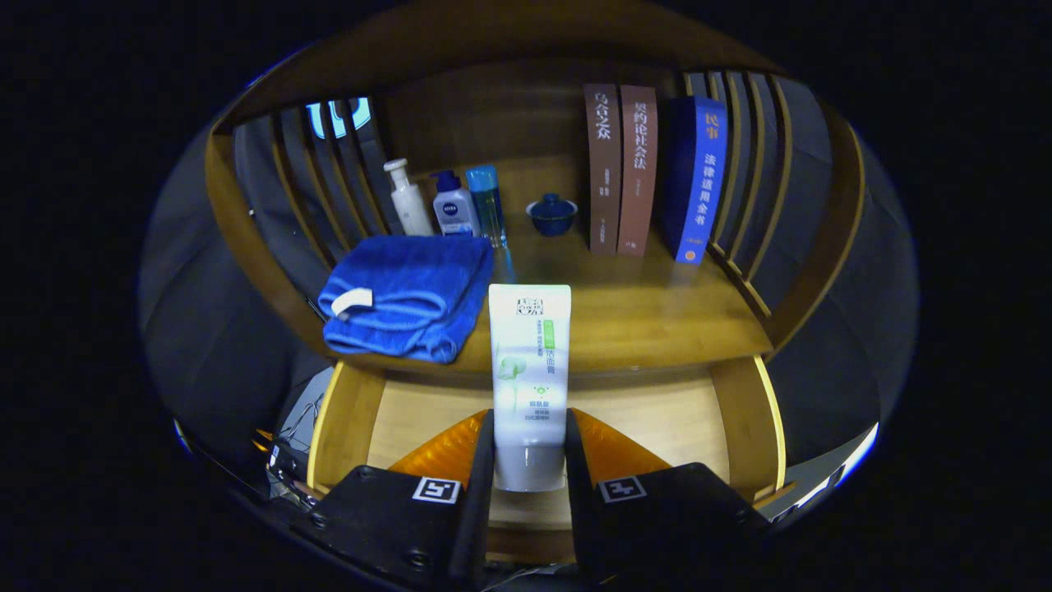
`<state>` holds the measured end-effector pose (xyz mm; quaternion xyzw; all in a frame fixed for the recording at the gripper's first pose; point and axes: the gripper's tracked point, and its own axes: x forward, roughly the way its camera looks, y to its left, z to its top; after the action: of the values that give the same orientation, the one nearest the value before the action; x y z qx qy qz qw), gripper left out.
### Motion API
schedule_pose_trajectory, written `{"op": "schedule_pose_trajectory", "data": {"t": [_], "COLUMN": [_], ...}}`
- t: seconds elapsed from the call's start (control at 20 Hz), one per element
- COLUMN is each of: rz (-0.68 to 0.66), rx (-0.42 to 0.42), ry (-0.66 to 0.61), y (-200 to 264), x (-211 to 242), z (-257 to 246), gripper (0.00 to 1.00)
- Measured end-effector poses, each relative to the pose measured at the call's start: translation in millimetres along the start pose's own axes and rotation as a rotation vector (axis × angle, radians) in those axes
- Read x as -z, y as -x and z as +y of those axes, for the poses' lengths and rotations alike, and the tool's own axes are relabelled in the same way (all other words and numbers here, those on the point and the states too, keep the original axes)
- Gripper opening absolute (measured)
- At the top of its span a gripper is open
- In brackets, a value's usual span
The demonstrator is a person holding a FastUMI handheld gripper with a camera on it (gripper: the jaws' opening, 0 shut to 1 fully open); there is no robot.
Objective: Pull open the drawer, take out the items inside it, and place them on the countertop above the cabinet.
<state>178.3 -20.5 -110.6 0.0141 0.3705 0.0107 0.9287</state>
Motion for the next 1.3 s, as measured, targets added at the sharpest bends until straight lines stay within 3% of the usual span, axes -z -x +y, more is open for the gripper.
{"op": "schedule_pose_trajectory", "data": {"t": [0.3, 0.5, 0.8, 0.85, 1.1, 1.3], "rz": [0.023, 0.087, 0.111, 0.108, 0.11, 0.067], "rx": [0.019, 0.049, 0.044, 0.048, 0.044, 0.047], "ry": [0.021, -0.018, -0.048, -0.053, -0.036, -0.045], "y": [-65.3, -113.1, -141.9, -138.6, -136.9, -119.8], "x": [-47.6, -50.4, -48.1, -49.0, -48.5, -53.2], "z": [3.6, -6.9, -13.2, -16.1, -15.8, -17.5], "gripper": [0.46, 0.46, 0.47, 0.49, 1.0, 1.0]}}
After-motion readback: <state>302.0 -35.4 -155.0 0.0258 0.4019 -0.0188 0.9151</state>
